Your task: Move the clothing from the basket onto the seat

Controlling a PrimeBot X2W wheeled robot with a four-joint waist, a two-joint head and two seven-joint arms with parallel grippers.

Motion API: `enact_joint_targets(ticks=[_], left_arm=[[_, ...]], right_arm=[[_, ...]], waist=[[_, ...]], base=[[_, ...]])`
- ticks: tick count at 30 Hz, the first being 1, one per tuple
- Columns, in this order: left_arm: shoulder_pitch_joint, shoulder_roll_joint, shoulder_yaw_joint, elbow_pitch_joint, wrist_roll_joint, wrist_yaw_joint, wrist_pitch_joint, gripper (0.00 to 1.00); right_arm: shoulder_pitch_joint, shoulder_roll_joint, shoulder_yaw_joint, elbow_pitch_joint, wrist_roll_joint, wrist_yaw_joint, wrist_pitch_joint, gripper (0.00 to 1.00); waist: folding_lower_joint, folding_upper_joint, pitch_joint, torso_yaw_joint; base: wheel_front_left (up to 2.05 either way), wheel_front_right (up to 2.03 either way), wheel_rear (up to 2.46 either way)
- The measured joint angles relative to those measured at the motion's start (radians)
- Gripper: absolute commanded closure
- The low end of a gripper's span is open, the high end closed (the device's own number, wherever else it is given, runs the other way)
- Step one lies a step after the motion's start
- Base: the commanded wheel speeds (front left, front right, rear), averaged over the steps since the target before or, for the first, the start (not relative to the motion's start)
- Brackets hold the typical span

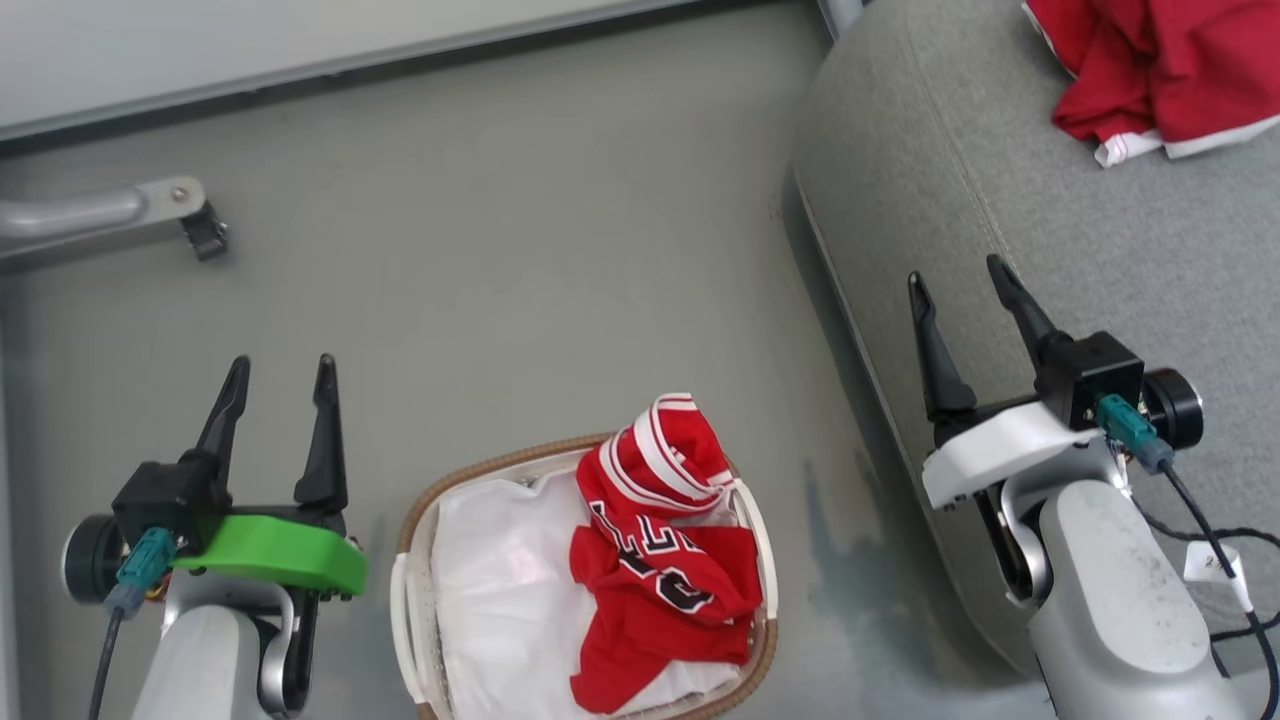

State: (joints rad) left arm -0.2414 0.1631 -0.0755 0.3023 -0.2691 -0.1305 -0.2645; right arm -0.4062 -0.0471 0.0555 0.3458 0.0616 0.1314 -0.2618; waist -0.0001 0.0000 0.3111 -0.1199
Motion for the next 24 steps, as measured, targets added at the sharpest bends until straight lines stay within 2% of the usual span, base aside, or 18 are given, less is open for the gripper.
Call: enact_joint_targets(ticks=[10, 24], left_arm=[[0.088, -0.055, 0.131, 0.04, 0.077, 0.0, 0.0, 0.0], [0.196, -0.09, 0.147, 0.027, 0.094, 0.0, 0.0, 0.0]], right_arm=[[0.087, -0.002, 0.043, 0.028, 0.036, 0.0, 0.0, 0.0], [0.169, -0.002, 0.06, 0.039, 0.069, 0.0, 0.0, 0.0]], waist=[[0.0, 0.0, -0.122, 0.068], [0.0, 0.0, -0.237, 0.093]], base=[[0.0, 0.0, 0.0], [0.0, 0.0, 0.0]])
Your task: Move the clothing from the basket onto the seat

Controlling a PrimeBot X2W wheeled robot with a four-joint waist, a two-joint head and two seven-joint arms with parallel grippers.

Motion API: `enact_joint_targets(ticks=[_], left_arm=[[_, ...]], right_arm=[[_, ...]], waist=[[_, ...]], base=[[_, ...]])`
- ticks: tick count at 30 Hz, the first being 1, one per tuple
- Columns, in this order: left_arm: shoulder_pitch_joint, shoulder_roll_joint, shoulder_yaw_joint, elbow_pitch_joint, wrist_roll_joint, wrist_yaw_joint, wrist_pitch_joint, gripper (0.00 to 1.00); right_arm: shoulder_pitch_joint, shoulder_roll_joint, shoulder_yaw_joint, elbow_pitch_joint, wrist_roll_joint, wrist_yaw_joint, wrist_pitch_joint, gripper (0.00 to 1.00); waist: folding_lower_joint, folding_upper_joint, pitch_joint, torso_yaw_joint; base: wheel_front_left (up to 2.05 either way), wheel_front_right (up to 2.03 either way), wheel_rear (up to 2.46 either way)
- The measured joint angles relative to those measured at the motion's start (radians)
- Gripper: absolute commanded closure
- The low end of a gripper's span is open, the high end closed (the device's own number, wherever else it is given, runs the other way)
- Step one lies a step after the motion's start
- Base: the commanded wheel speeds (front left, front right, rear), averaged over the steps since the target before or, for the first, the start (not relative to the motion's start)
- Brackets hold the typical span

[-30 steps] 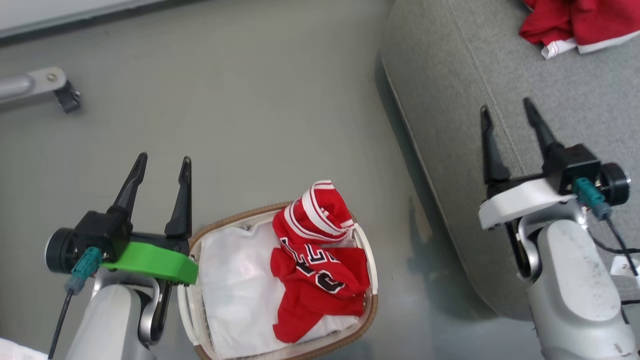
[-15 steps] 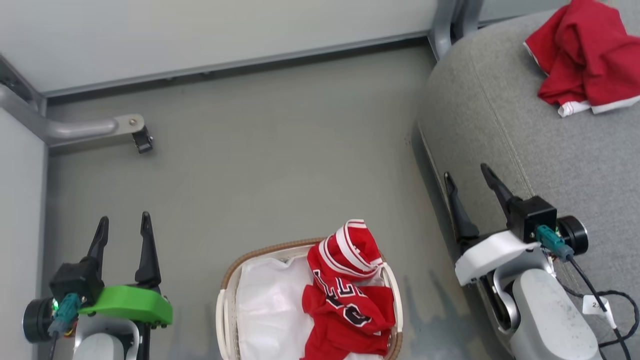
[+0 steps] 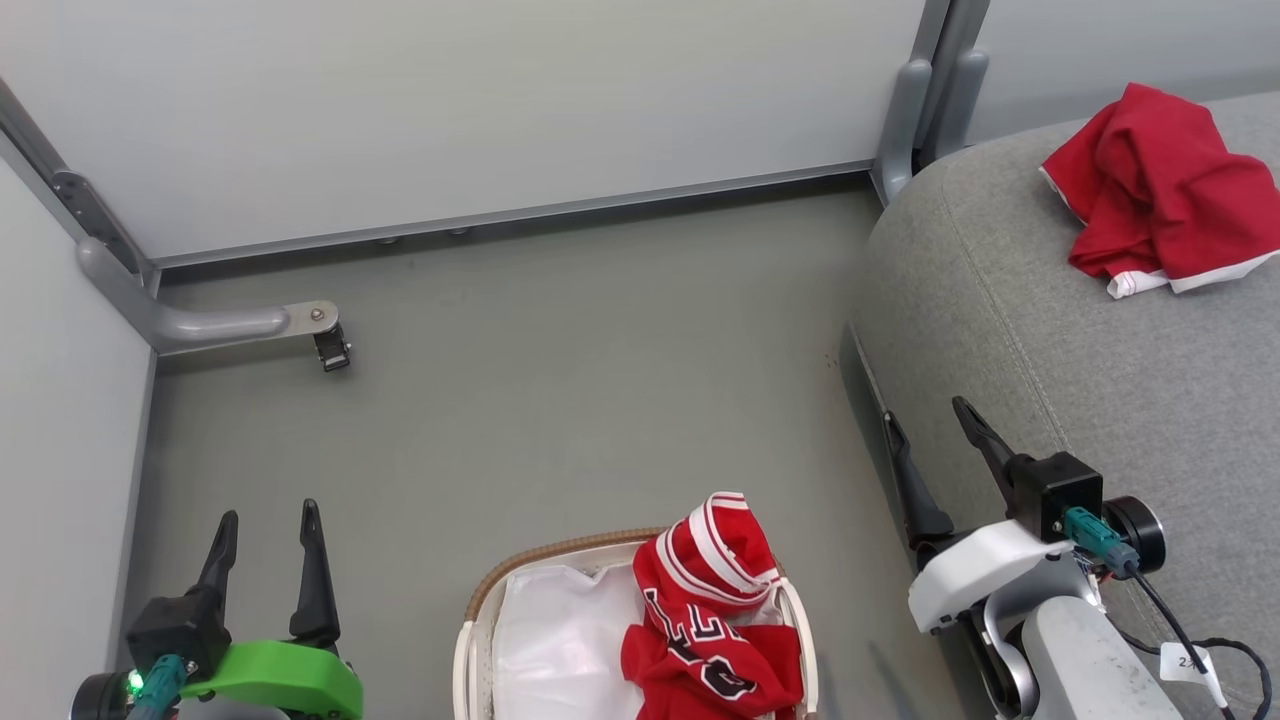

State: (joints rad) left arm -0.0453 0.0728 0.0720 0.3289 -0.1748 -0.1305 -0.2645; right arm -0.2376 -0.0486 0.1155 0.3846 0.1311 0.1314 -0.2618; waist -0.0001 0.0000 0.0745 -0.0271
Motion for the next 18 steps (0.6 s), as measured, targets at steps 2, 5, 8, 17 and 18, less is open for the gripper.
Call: enact_joint_targets(ticks=[2, 5, 8, 17, 18], left_arm=[[0.0, -0.001, -0.003, -0.002, 0.0, 0.0, 0.0, 0.0], [-0.006, 0.001, -0.022, -0.002, 0.0, 0.0, 0.0, 0.0], [-0.032, 0.009, -0.054, 0.006, -0.009, 0.0, 0.0, 0.0], [-0.163, 0.039, -0.208, 0.042, -0.084, 0.0, 0.0, 0.0], [-0.173, 0.04, -0.22, 0.045, -0.093, 0.0, 0.0, 0.0]], right_arm=[[-0.001, 0.0, 0.002, -0.005, 0.0, 0.0, 0.0, 0.0], [-0.014, 0.0, 0.0, -0.016, 0.0, 0.0, 0.0, 0.0], [-0.043, 0.0, -0.003, -0.038, -0.001, 0.0, 0.0, 0.0], [-0.158, -0.001, -0.007, -0.123, -0.017, 0.0, 0.0, 0.0], [-0.165, -0.001, -0.008, -0.129, -0.017, 0.0, 0.0, 0.0]], waist=[[0.0, 0.0, 0.005, -0.002], [0.0, 0.0, 0.022, -0.008], [0.0, 0.0, 0.05, -0.014], [0.0, 0.0, 0.2, -0.045], [0.0, 0.0, 0.215, -0.049]], base=[[0.0, 0.0, 0.0], [0.0, 0.0, 0.0], [0.0, 0.0, 0.0], [0.0, 0.0, 0.0], [0.0, 0.0, 0.0]])
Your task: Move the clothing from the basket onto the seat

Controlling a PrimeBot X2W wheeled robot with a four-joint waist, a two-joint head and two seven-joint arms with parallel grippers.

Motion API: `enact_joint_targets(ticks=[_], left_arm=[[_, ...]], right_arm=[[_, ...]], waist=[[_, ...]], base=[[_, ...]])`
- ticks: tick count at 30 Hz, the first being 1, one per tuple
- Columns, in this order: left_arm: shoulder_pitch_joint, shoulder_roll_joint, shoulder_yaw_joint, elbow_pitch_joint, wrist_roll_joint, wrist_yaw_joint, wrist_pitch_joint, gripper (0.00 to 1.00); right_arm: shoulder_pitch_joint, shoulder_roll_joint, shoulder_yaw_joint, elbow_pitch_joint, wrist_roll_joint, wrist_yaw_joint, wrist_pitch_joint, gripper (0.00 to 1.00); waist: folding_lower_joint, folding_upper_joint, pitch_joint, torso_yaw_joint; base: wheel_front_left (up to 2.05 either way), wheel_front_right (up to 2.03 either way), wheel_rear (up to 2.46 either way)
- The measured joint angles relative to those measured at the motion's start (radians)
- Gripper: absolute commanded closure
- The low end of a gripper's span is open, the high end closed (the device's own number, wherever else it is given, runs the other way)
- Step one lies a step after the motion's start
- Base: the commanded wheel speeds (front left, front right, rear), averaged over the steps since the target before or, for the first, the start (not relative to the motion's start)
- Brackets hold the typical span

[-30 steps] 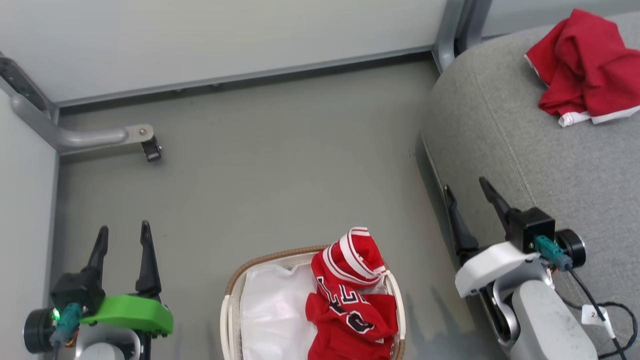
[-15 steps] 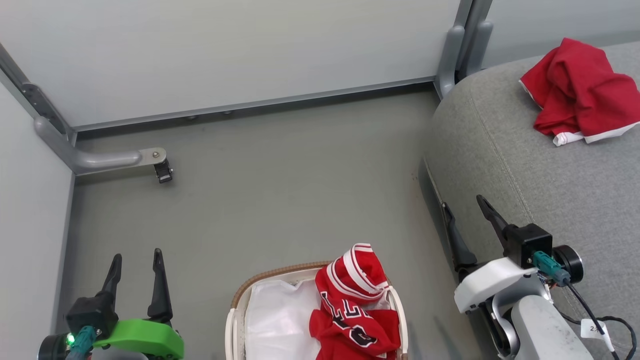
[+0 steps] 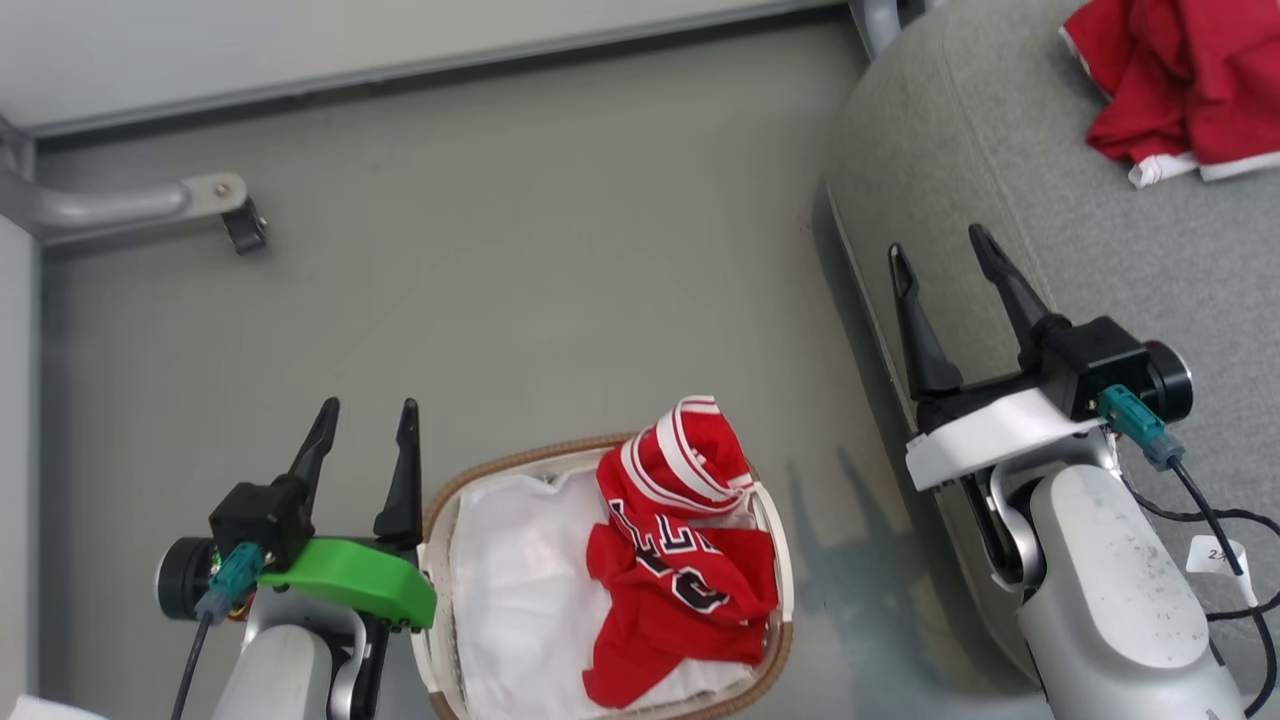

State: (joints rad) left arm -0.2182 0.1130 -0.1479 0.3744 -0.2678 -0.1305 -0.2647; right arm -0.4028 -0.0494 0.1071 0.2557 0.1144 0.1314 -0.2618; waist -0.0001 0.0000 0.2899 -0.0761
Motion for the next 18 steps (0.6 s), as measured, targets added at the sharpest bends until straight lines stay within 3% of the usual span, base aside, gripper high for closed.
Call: enact_joint_targets(ticks=[18], left_arm=[[-0.26, 0.127, -0.32, 0.112, -0.121, 0.0, 0.0, 0.0]], right_arm=[[-0.115, -0.001, -0.001, -0.124, 0.017, 0.0, 0.0, 0.0]], waist=[[0.0002, 0.0, 0.32, -0.097]], base=[[0.0, 0.0, 0.0]])
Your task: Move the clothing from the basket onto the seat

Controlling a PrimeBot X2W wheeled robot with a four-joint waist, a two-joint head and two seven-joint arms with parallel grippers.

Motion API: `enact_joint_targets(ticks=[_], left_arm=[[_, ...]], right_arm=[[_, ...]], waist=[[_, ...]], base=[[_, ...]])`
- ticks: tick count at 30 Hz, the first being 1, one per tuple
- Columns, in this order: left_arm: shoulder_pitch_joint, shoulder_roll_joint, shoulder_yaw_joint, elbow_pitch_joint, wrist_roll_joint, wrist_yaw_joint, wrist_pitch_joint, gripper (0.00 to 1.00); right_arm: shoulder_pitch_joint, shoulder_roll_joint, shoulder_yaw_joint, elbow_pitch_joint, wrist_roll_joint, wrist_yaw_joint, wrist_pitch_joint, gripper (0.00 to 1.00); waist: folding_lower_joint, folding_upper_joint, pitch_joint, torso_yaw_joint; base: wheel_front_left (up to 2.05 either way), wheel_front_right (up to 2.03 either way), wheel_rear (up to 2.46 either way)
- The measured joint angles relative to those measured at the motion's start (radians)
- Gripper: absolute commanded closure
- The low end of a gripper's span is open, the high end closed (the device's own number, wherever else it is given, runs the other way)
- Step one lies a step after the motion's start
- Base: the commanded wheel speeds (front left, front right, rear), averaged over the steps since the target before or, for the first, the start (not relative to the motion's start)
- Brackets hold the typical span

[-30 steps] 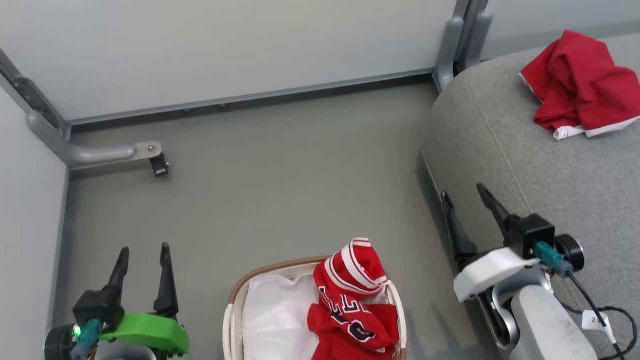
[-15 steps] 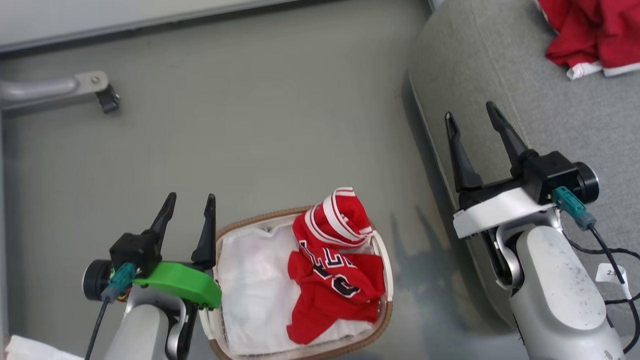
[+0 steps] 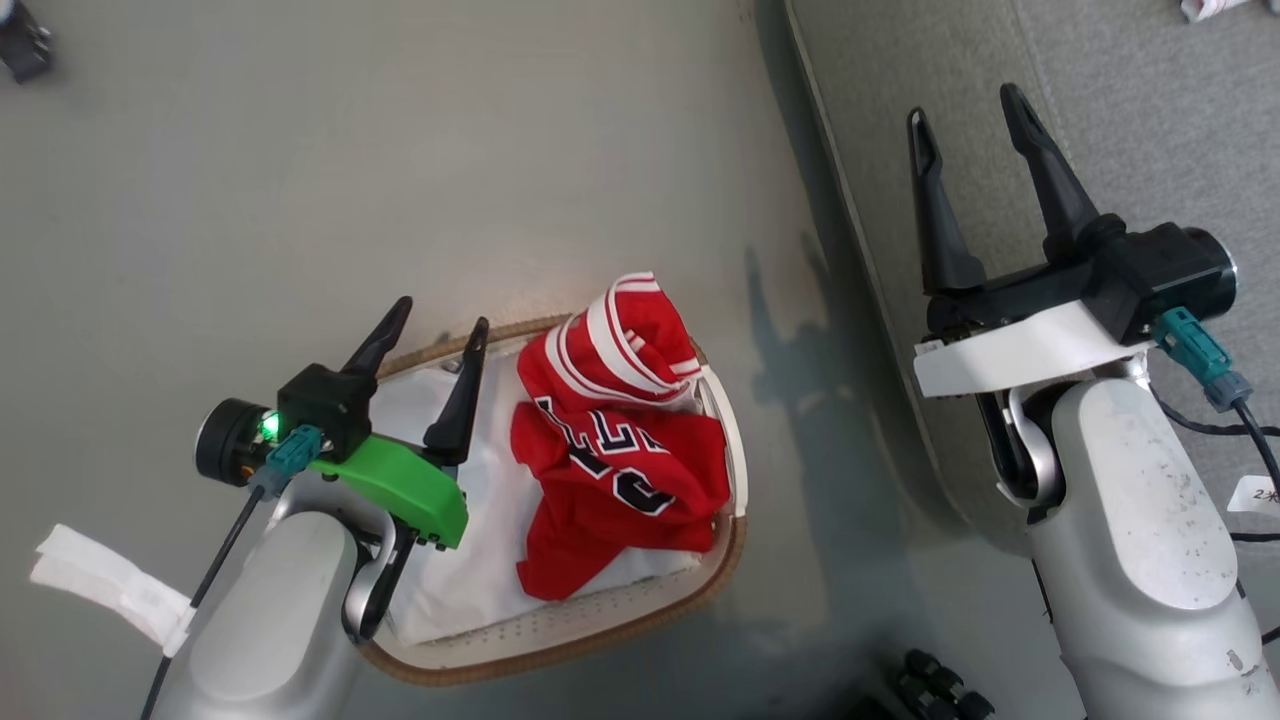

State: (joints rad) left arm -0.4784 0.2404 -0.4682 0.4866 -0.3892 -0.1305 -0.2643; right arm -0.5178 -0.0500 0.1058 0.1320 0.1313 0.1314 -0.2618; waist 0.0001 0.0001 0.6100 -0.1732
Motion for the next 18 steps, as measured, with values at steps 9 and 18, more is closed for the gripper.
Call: enact_joint_targets(ticks=[9, 18], left_arm=[[-0.066, 0.01, -0.175, 0.104, -0.093, 0.0, 0.0, 0.0], [-0.118, 0.011, -0.322, 0.181, -0.194, 0.0, 0.0, 0.0]], right_arm=[[-0.035, 0.0, -0.004, -0.033, 0.0, 0.0, 0.0, 0.0], [-0.055, 0.0, -0.017, -0.06, -0.007, 0.0, 0.0, 0.0]], waist=[[0.0001, -0.0001, 0.138, -0.038], [0.0001, 0.0, 0.241, -0.063]], base=[[0.0, 0.0, 0.0], [0.0, 0.0, 0.0]])
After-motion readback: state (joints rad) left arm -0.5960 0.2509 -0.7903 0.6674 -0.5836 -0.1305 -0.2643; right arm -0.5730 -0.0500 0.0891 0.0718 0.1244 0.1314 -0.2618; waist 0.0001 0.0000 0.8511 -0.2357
